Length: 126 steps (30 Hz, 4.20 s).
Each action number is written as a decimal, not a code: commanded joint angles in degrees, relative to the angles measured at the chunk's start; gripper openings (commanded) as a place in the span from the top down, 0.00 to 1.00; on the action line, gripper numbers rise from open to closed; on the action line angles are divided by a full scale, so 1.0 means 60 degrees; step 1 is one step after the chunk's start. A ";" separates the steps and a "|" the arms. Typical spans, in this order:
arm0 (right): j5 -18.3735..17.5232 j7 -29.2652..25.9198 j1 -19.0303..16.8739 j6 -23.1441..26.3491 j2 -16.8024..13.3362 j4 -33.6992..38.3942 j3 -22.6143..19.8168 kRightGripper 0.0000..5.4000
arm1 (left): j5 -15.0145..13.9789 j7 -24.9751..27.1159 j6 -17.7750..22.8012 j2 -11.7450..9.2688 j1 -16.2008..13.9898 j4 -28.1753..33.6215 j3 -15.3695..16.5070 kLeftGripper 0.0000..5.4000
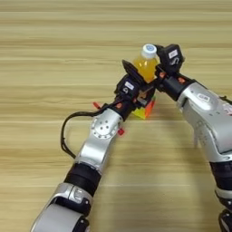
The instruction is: Move the objects on the table
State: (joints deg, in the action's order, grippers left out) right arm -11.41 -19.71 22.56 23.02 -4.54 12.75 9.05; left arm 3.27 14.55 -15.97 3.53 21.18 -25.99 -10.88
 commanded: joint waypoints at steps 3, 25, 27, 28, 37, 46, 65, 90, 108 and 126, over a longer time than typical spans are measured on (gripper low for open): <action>-0.0215 -0.0282 -0.0089 -0.0318 0.0093 0.0319 0.0108 0.00 | -0.0079 0.0011 0.0026 0.0039 0.0122 0.0116 0.0030 0.37; -0.0249 0.0234 0.0198 -0.1368 0.0290 0.0111 -0.0567 0.00 | -0.0147 0.0012 -0.0015 -0.0056 0.0037 0.0249 0.0196 0.37; -0.0230 0.0293 0.0225 -0.1474 0.0268 0.0066 -0.0639 0.00 | -0.0188 0.0005 -0.0021 -0.0118 0.0028 0.0266 0.0281 0.37; -0.0237 0.0317 0.0237 -0.1506 0.0254 0.0042 -0.0674 0.00 | -0.0207 0.0001 -0.0027 -0.0153 0.0023 0.0273 0.0331 0.37; -0.0251 0.0406 0.0215 -0.1670 0.0169 -0.0122 -0.0865 0.00 | -0.0529 -0.0055 -0.0146 -0.0772 -0.0217 0.0260 0.1098 0.37; -0.0223 0.0388 0.0134 -0.1769 0.0104 -0.0240 -0.0886 0.00 | -0.0863 -0.0068 -0.0329 -0.1463 -0.0587 0.0178 0.1936 0.37; -0.0155 0.0401 0.0062 -0.1869 0.0083 -0.0384 -0.0909 0.00 | -0.1141 -0.0254 -0.0974 -0.2209 -0.0826 -0.1076 0.3042 0.37; 0.0694 0.0586 0.0073 -0.5076 -0.0804 -0.5549 -0.2164 0.00 | -0.1096 -0.0465 -0.2117 -0.2104 -0.0335 -0.3106 0.3127 0.37; 0.0716 0.0500 0.0489 -0.6374 -0.0921 -0.8015 -0.2565 0.00 | -0.1076 -0.0677 -0.3079 -0.2070 -0.0044 -0.4505 0.3284 0.37; 0.0717 0.0503 0.0502 -0.6463 -0.0920 -0.8036 -0.2545 0.00 | -0.1028 -0.0720 -0.3587 -0.2035 -0.0021 -0.4884 0.3228 0.19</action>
State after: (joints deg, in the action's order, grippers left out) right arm -7.28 -16.64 24.77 -15.58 -9.83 -35.83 -6.20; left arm -3.03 10.26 -36.82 -8.64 20.88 -54.67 8.70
